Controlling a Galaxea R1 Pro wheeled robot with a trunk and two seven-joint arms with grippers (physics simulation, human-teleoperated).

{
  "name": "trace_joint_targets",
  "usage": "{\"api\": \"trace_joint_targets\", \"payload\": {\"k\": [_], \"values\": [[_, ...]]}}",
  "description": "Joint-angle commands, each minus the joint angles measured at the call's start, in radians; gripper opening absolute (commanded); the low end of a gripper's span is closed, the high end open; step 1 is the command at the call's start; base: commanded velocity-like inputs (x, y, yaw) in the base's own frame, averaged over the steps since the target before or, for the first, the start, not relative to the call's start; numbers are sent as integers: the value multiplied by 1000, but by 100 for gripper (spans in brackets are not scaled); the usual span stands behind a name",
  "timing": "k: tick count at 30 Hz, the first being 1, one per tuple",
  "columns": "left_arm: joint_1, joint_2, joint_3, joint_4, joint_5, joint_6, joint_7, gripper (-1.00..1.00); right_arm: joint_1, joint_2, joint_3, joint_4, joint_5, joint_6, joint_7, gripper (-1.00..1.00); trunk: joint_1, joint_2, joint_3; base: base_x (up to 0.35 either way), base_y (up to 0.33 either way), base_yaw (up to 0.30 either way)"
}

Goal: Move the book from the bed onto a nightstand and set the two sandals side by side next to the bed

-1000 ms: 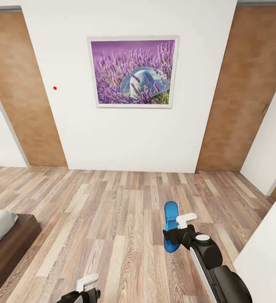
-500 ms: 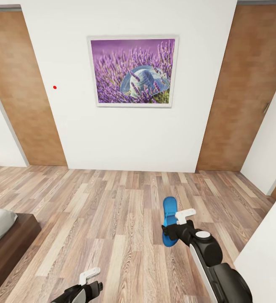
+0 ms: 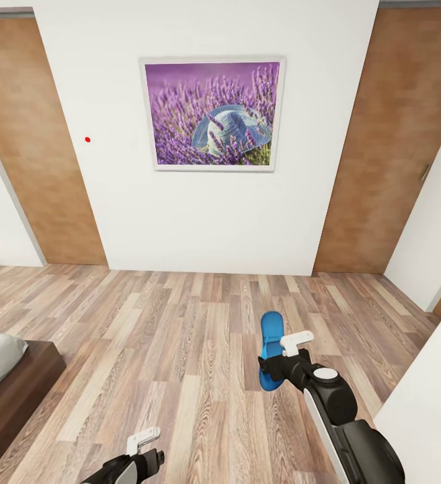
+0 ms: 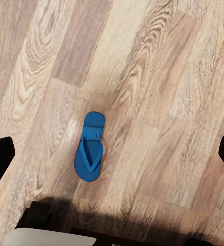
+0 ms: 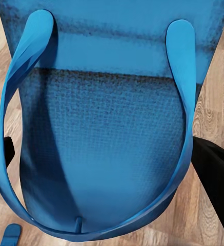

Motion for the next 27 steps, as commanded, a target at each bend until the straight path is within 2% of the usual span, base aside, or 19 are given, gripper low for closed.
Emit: {"api": "trace_joint_targets", "payload": {"k": [1,9,12,16,27], "values": [[0,-1,3,-3,-4,5,1,100,-1,0,0,-1,7,5,7,-100,0,-1,-1,0,0,0],[2,-1,3,-2,-4,6,1,100,0,0,0,-1,7,5,7,-100,0,-1,-1,0,0,0],[-4,16,3,2,-3,13,1,100,6,10,4,16,7,5,8,-100,0,-1,-1,0,0,0],[-7,26,3,4,-3,16,2,100,9,16,6,37,8,5,9,-100,0,-1,-1,0,0,0],[-9,29,3,3,-1,16,5,100,10,18,8,43,7,5,10,-100,0,-1,-1,0,0,0]]}}
